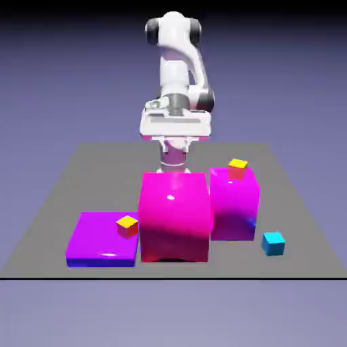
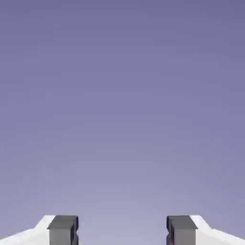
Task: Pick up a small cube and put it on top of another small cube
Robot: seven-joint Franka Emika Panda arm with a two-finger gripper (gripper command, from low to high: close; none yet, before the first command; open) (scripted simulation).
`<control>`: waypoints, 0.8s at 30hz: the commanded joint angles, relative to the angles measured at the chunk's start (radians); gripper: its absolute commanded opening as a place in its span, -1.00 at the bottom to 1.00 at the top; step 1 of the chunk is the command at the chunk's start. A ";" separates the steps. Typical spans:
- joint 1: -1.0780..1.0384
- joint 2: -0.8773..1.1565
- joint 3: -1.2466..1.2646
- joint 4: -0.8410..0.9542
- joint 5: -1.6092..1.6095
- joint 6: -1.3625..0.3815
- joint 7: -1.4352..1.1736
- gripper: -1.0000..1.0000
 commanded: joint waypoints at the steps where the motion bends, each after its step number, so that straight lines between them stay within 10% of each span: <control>1: -0.003 0.036 0.020 0.029 -0.009 -0.032 0.017 0.00; 24: -0.079 0.870 0.484 0.688 -0.210 -0.761 0.416 0.00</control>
